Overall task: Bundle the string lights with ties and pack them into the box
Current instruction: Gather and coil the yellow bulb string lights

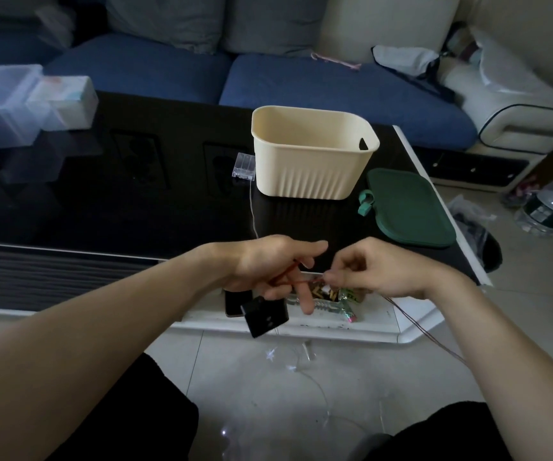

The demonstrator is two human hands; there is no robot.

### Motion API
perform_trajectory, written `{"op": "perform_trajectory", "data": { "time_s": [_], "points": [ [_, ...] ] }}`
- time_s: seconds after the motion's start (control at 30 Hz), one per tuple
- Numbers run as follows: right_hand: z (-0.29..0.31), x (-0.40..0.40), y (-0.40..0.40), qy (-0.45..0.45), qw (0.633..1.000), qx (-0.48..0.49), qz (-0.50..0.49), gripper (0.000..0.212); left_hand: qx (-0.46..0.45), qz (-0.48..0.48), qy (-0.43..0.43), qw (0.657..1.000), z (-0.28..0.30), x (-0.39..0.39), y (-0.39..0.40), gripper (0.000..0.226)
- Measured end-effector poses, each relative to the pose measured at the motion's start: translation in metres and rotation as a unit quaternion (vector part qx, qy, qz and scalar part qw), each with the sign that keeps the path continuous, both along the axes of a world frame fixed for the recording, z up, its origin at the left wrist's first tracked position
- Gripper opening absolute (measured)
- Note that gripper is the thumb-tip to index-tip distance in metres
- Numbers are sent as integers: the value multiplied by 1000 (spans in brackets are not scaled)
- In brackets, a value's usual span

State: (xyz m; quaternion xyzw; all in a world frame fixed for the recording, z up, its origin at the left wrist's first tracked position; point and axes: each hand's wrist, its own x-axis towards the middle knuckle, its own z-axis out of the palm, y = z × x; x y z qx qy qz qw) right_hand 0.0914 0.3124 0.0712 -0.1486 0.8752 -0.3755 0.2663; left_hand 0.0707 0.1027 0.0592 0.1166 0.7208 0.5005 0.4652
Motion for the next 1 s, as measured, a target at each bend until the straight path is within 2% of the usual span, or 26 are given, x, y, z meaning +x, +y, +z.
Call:
{"op": "perform_trajectory", "data": {
  "time_s": [0.13, 0.27, 0.4, 0.47, 0.53, 0.63, 0.73, 0.83, 1.0],
  "points": [
    [-3, 1, 4, -6, 992, -123, -22, 24, 28, -64, 7, 998, 0, -1, -3, 64],
    [-9, 1, -5, 42, 982, -178, -57, 27, 108, -53, -44, 992, 2, -2, -4, 57],
    [-14, -3, -12, 145, 974, -144, -99, 20, 149, -7, -59, 987, 6, 0, -4, 40],
    [-20, -6, -11, 191, 967, -102, -134, 36, 138, 9, -46, 989, 5, 2, -3, 50],
    [-23, -9, -9, 204, 963, -87, -155, 48, 148, 8, -57, 987, 4, 0, -5, 48],
    [-21, -8, -6, 160, 975, -92, -127, 49, 163, -39, -76, 983, 5, -6, -10, 50],
    [-15, -7, 0, 40, 988, -121, -83, 43, 185, -28, -93, 978, 9, -7, -13, 45],
    [-15, -10, 14, -15, 980, -163, -111, 39, 229, 62, -100, 966, 15, -7, -15, 36],
    [-20, -11, 27, -68, 962, -187, -184, 30, 332, 250, -73, 907, 17, -12, -13, 35]
  ]
}}
